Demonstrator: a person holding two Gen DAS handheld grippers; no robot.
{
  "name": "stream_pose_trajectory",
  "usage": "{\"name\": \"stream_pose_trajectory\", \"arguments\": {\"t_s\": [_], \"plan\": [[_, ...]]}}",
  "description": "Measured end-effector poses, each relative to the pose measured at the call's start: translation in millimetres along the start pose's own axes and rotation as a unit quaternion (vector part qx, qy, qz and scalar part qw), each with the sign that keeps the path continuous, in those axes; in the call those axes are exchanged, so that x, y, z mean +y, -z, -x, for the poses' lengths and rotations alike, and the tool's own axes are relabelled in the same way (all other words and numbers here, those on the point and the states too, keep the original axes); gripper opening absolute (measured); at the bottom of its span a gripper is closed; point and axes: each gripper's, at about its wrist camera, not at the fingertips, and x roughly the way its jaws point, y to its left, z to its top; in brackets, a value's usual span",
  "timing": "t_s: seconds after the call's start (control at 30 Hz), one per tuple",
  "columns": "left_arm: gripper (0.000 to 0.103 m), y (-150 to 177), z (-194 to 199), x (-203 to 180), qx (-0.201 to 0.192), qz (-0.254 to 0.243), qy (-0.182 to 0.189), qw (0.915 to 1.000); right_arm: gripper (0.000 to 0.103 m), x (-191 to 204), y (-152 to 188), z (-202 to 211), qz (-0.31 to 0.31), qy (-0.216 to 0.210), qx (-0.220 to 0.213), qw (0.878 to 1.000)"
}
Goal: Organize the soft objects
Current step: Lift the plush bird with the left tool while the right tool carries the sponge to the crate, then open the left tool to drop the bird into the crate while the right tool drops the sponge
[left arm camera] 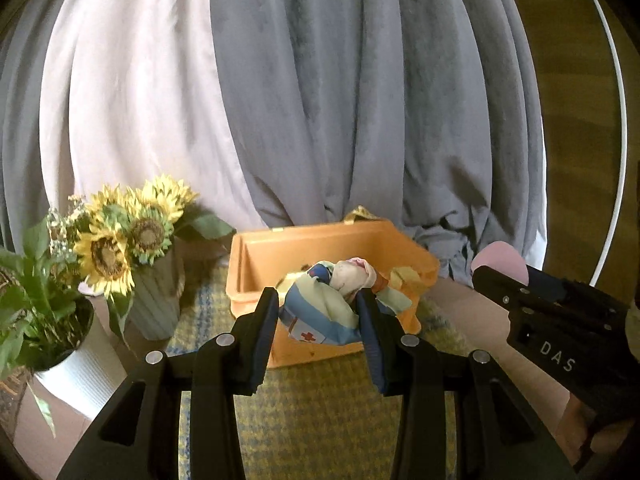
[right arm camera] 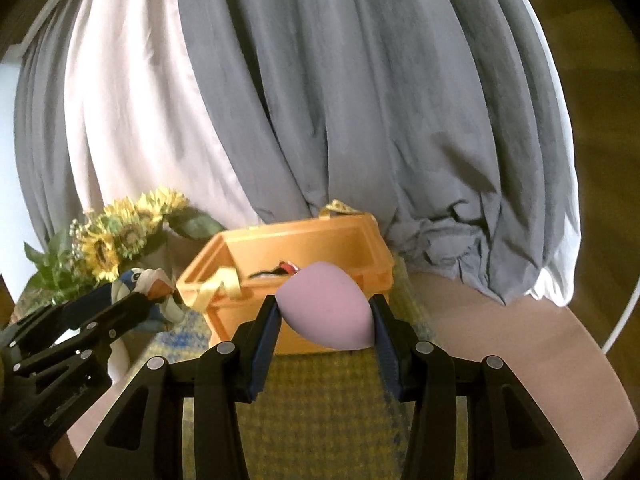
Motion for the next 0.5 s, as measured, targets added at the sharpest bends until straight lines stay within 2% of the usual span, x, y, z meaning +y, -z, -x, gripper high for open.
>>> {"name": "stream_pose_trajectory", "arguments": {"t_s": [0.3,0.5], "plan": [[0.039,-20.9,-18.1,5.7,-0.021,-0.003,-0.006,0.9998,0.046,1.3,-25.9,-18.7,0.006,-0.009,-0.030,0.999],[0.039,-33.5,-38.7,11.5,-0.025,-0.007,-0.014,0.9996,0.046,1.6,-40.9,-42.1,0.011,-0.016,-0.035,0.999]]}}
